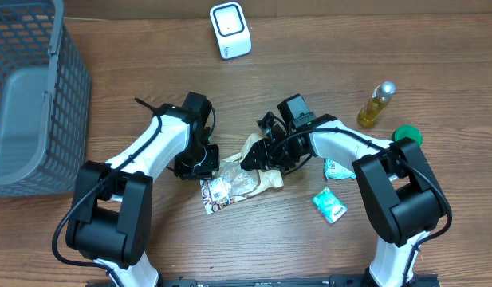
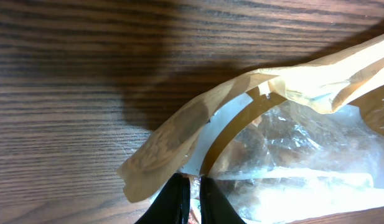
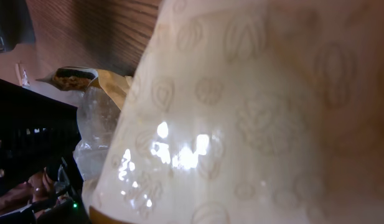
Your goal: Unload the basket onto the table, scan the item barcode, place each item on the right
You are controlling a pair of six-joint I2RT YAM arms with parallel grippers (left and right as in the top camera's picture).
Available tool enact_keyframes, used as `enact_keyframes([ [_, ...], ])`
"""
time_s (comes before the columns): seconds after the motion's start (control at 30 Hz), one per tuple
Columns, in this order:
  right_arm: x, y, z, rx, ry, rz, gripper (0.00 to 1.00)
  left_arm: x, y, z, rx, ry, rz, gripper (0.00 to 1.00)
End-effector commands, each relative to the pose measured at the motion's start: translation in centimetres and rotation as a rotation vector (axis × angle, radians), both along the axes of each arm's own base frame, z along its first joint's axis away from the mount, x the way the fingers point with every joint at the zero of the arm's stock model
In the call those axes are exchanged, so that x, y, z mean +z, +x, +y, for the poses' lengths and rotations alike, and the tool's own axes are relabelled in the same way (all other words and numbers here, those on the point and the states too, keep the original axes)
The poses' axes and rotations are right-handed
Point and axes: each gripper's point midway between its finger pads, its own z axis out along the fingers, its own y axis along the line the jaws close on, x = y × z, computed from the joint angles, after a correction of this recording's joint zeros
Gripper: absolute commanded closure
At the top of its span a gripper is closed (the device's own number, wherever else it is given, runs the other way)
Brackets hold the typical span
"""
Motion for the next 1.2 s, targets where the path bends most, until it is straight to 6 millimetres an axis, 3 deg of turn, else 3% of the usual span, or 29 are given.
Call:
enact_keyframes([
  [0.0, -0.7, -0.5, 0.1, 0.008, -0.001, 0.017, 0.49, -0.7, -0.2, -0.3, -0.022, -0.004, 0.010, 0.88],
  [0.13, -0.7, -0.4, 0.2, 0.008, 0.000, 0.014, 0.56, -0.7, -0.2, -0.3, -0.022, -0.004, 0.010, 0.87],
  [0.47, -0.7, -0.4, 0.1, 0.008, 0.001, 0.016, 0.56, -0.7, -0.2, -0.3, -0.022, -0.004, 0.009, 0.82],
  [0.73, -0.7, -0.4, 0.1, 0.008, 0.001, 0.014, 0.66, -0.4, 0.0, -0.4, -0.015, -0.010, 0.009, 0.87],
  [0.9, -0.7, -0.4, 0.1, 0.011, 0.001, 0.011, 0.66, 2.1, 1.6, -0.3, 0.012, -0.032, -0.005, 0.92],
  [0.97, -0.7, -0.4, 0.1, 0.011, 0.001, 0.011, 0.66, 5.1, 3.8, 0.1, 0.032, -0.035, -0.050, 0.92],
  [1.17, -0.7, -0.4, 0.1, 0.011, 0.001, 0.011, 0.66, 9.8, 6.9, 1.8, 0.068, -0.002, -0.139, 0.93],
])
